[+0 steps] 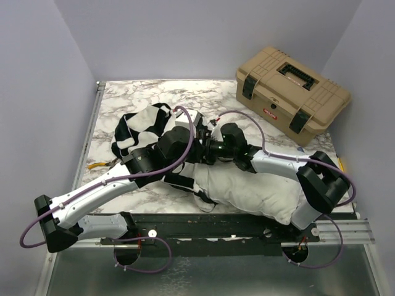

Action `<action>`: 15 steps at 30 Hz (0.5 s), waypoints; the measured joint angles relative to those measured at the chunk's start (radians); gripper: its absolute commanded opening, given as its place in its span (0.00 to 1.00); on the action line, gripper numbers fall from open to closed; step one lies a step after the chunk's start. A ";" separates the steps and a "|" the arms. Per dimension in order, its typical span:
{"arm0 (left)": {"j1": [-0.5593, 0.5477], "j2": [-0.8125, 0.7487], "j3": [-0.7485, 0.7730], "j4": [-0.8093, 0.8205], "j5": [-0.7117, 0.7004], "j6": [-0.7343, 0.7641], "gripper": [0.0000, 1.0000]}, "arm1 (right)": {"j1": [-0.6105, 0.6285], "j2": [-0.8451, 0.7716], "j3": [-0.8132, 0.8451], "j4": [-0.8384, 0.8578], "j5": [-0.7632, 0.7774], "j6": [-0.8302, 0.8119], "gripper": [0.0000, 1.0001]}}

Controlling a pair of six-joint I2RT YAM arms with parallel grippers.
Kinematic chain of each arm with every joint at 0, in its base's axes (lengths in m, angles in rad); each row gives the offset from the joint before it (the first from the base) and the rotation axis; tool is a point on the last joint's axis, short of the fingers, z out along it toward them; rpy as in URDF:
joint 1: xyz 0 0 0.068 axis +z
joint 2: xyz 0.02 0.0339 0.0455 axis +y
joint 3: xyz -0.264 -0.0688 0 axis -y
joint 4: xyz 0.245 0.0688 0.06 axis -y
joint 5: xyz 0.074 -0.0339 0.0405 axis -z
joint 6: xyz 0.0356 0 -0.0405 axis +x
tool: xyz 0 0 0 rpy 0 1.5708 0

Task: Put the pillow into the pillowcase
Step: Stuff the pillow into the pillowcase.

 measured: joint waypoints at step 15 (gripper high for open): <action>-0.008 -0.025 0.015 -0.019 -0.048 -0.076 0.00 | 0.050 0.132 -0.061 0.295 0.085 0.119 0.00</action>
